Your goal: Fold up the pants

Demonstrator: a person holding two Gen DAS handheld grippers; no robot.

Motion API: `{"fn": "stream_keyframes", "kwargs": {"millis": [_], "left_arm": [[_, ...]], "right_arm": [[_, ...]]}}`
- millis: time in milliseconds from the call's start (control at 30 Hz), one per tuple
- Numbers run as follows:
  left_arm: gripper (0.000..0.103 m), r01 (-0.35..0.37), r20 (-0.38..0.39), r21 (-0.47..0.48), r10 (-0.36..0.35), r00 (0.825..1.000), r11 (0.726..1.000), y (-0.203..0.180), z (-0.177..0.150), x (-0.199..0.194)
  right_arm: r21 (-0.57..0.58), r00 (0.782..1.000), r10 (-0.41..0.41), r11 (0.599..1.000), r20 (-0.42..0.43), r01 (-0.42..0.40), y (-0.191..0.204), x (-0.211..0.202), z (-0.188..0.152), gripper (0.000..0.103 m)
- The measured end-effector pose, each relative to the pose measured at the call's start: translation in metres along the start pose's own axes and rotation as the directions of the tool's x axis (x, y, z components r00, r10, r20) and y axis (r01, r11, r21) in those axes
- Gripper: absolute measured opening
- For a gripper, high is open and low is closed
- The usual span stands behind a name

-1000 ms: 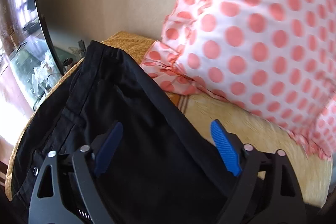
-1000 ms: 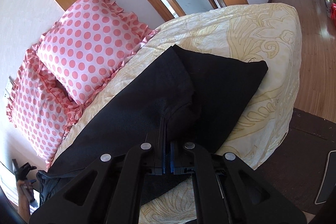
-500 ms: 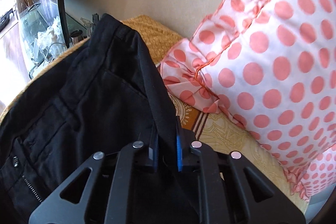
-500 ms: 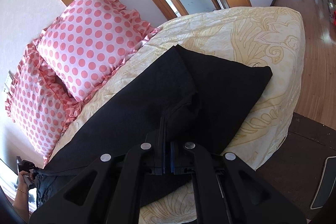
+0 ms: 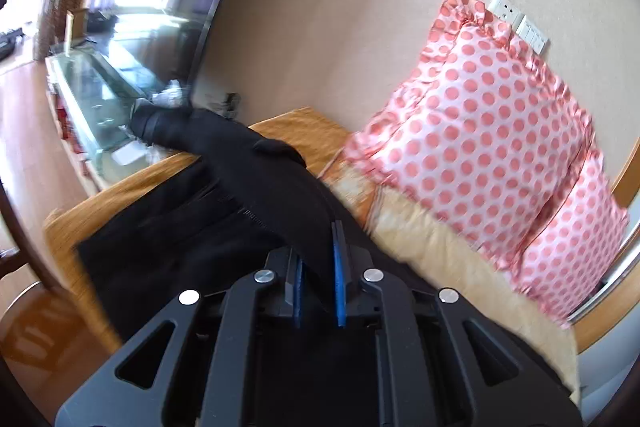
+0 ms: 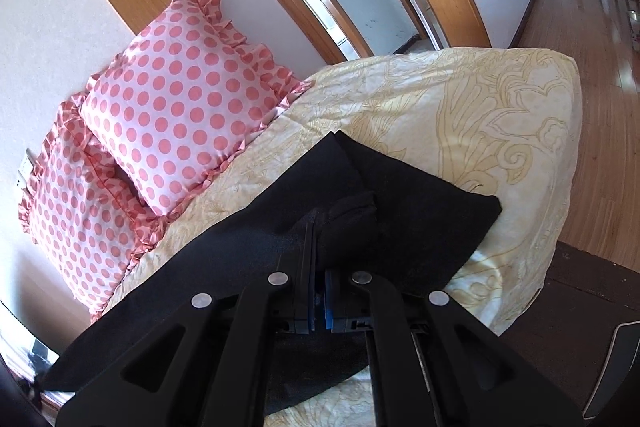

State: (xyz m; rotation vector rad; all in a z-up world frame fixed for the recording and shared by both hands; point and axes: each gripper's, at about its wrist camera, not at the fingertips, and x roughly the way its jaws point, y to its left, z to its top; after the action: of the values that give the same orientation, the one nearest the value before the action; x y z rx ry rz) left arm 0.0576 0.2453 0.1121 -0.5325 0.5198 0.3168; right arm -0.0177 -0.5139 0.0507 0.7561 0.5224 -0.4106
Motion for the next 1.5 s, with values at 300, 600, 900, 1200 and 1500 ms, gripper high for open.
{"fn": "stream_keyframes", "kwargs": {"millis": [300, 600, 900, 1200, 1500], "left_arm": [[0.018, -0.067, -0.043, -0.057, 0.064, 0.997, 0.996, 0.06, -0.086, 0.015], [0.045, -0.056, -0.038, -0.13, 0.051, 0.998, 0.99, 0.071, -0.067, 0.009], [0.007, -0.029, -0.044, -0.138, 0.023, 0.999, 0.99, 0.07, -0.045, 0.008], [0.006, -0.087, -0.063, -0.073, 0.082, 0.995, 0.994, 0.07, -0.053, 0.011], [0.033, -0.107, -0.056, -0.089, 0.103, 0.993, 0.99, 0.086, -0.069, 0.011]], "right_arm": [[0.035, 1.0, -0.021, 0.999, -0.003, 0.021, -0.009, 0.001, 0.001, 0.003], [0.087, 0.999, 0.0, 0.996, 0.041, -0.004, -0.016, -0.009, 0.02, 0.003], [0.086, 0.994, 0.07, 0.993, 0.089, -0.077, -0.004, -0.027, 0.053, 0.003], [0.09, 0.999, -0.052, 0.995, -0.001, 0.052, -0.034, -0.009, 0.021, 0.003], [0.011, 0.994, -0.107, 0.994, -0.036, 0.108, -0.04, -0.01, 0.005, 0.009]]}}
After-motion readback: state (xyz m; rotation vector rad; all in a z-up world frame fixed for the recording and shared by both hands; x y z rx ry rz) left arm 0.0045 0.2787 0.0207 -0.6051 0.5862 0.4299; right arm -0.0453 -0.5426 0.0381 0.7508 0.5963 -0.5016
